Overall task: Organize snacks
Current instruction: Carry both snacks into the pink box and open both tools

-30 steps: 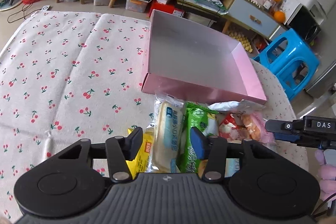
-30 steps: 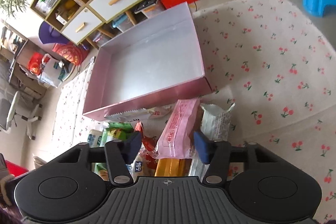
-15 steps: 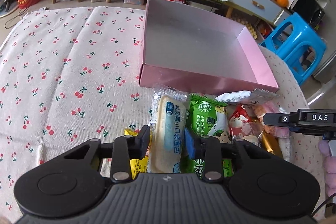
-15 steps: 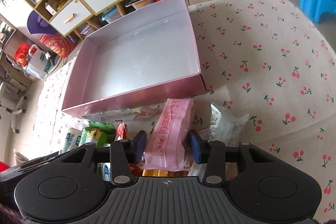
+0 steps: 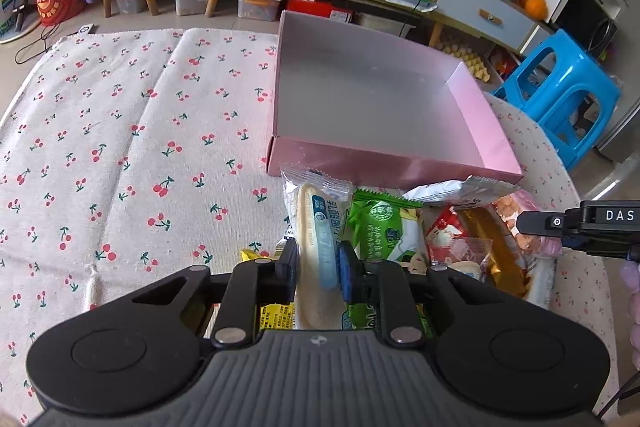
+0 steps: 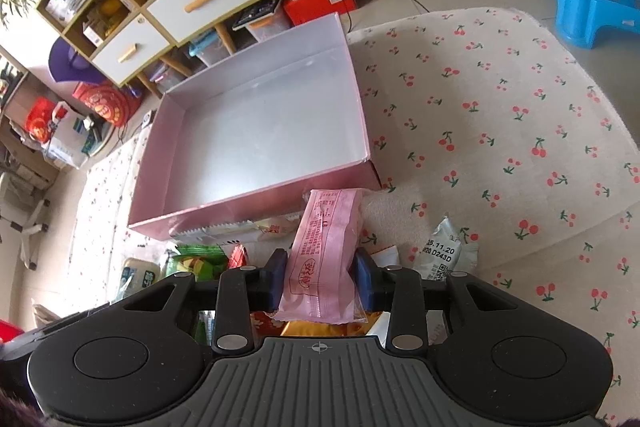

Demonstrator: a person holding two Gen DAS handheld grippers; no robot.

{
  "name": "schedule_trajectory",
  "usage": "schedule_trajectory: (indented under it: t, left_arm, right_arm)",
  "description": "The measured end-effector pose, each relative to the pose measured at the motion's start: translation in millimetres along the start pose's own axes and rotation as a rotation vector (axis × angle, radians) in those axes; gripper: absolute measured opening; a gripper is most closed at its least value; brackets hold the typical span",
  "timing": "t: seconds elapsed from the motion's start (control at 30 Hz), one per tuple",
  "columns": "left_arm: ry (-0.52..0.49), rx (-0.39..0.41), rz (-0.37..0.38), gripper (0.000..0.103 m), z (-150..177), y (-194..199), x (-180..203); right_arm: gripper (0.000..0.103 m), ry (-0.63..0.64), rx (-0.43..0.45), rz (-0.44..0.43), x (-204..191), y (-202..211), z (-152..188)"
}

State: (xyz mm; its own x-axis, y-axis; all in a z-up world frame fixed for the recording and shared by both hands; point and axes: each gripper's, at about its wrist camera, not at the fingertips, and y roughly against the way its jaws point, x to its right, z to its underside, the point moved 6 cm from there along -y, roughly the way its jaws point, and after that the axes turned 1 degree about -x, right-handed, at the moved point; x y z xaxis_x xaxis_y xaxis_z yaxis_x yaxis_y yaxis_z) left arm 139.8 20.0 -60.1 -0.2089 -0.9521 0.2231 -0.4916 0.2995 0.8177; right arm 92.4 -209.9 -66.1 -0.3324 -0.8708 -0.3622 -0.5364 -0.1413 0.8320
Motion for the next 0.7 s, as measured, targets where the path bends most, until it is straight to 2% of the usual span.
schedule_trajectory:
  t: [0.4, 0.53, 0.7]
  left_arm:
    - [0.010, 0.082, 0.032, 0.018, -12, 24, 4]
    - [-0.012, 0.108, 0.036, 0.018, -29, 21, 11]
    - [-0.032, 0.143, 0.045, 0.018, -61, 5, 18]
  right_arm:
    - [0.035, -0.056, 0.062, -0.052, 0, 35, -10]
    - [0.035, -0.016, 0.102, -0.062, -9, 41, -26]
    - [0.035, 0.061, 0.108, -0.064, -20, 24, -46]
